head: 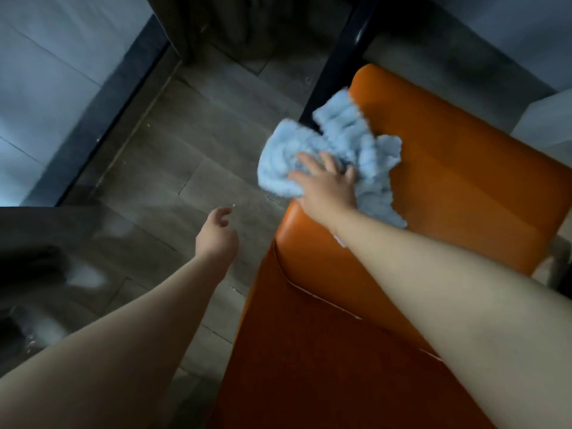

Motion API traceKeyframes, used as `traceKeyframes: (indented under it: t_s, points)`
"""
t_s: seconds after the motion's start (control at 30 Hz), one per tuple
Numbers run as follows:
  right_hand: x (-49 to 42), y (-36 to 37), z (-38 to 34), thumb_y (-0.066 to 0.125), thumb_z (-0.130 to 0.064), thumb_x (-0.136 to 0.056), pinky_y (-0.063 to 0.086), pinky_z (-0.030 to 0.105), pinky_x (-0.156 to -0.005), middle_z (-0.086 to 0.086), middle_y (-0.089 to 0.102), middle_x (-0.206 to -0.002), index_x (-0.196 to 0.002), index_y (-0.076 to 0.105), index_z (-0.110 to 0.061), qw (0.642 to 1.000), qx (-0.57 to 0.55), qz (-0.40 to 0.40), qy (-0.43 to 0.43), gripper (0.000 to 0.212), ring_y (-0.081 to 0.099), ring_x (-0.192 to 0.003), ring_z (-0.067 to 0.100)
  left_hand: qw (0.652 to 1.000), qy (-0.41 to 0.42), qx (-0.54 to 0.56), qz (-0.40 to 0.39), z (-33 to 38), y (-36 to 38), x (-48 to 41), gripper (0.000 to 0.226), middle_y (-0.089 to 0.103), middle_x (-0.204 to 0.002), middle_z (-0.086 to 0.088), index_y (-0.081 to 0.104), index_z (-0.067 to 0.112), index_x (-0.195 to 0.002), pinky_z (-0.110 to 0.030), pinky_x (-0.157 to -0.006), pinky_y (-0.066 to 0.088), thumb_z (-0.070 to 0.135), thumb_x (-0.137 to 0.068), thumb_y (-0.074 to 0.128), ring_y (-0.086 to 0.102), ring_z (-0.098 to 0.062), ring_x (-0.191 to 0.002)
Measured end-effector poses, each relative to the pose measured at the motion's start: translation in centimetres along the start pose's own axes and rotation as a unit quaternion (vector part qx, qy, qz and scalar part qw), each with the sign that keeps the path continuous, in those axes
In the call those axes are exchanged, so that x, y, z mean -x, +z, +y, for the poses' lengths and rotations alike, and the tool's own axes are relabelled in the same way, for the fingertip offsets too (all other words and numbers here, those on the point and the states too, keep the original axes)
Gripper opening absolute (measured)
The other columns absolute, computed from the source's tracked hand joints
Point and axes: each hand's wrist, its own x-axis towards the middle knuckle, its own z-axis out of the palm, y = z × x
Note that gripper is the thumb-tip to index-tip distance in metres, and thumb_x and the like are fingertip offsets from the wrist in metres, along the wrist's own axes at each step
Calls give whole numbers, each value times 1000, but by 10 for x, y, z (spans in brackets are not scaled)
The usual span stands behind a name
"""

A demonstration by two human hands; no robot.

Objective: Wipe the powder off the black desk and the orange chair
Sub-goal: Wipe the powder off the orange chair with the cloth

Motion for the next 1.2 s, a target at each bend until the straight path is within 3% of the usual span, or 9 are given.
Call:
traceKeyframes:
  t_s: [0.1, 0.23, 0.43, 0.57, 0.77, 0.9, 1.03, 1.1, 1.2]
  points:
    - [30, 6, -3, 48, -16, -88, 27, 55, -99, -10, 20, -153, -129, 46, -44, 998, -42, 3, 53, 49, 17, -136, 30, 999, 27, -29, -18, 5, 6, 9, 51, 51, -133, -5, 49, 26, -129, -33, -75, 49, 0, -86, 38, 59, -24, -104]
    - [125, 43, -25, 50, -25, -86, 35, 43, -88, -8, 33, -140, -127, 45, -43, 991, -73, -108, -28, 45, 29, -123, 30, 993, 78, -83, -23, 12, 11, 27, 46, 55, -130, -8, 51, 19, -129, -39, -100, 44, 3, -87, 45, 55, -28, -115]
    - [111, 22, -10, 51, -47, -79, 18, 55, -100, -8, 52, -123, -125, 45, -39, 995, -58, -23, 83, 47, 37, -121, 28, 967, 152, -198, -43, 17, 24, 51, 39, 59, -126, -11, 54, 14, -124, -31, -92, 40, 4, -87, 47, 54, -29, -115]
    - [108, 28, -31, 51, -45, -84, -5, 64, -105, -3, 58, -119, -143, 20, -46, 995, -70, -66, 24, 66, 31, -128, 30, 951, 166, -257, -46, 24, 24, 54, 39, 57, -127, -14, 56, 13, -124, -31, -95, 38, 5, -88, 47, 51, -30, -118]
    - [170, 56, 33, 47, -36, -89, -1, 58, -107, -5, 50, -122, -132, 40, -44, 993, 35, -110, -16, 44, 30, -128, 29, 907, 214, -347, -104, 32, 33, 59, 53, 47, -139, -6, 53, 21, -130, -32, -92, 42, 1, -82, 39, 47, -26, -122]
    - [229, 58, 110, 52, -38, -81, 25, 47, -99, -8, 52, -121, -120, 50, -36, 975, 64, -118, 179, 38, 37, -121, 25, 887, 226, -377, -140, 29, 54, 66, 58, 39, -144, 1, 44, 25, -136, -31, -75, 42, 2, -84, 37, 48, -24, -118]
    - [240, 45, 135, 64, -22, -77, 36, 49, -88, 15, 53, -119, -116, 61, -19, 883, -71, 47, 461, 39, 40, -114, 37, 864, 257, -413, -131, 25, 75, 76, 60, 33, -147, 4, 35, 27, -142, -40, -86, 44, 5, -86, 39, 40, -29, -124]
    - [217, 46, 112, 66, -22, -76, 34, 48, -86, 17, 53, -119, -119, 62, -18, 915, -90, 82, 384, 43, 43, -112, 39, 856, 258, -429, -130, 24, 84, 81, 63, 28, -148, 4, 32, 27, -143, -42, -92, 42, 4, -85, 40, 35, -31, -127]
    - [182, 48, 59, 60, -34, -77, 30, 50, -98, 3, 51, -132, -134, 48, -34, 993, -42, 34, 109, 59, 41, -124, 31, 860, 259, -423, -119, 26, 95, 89, 61, 29, -149, 0, 38, 24, -140, -41, -100, 38, 6, -82, 43, 32, -32, -131]
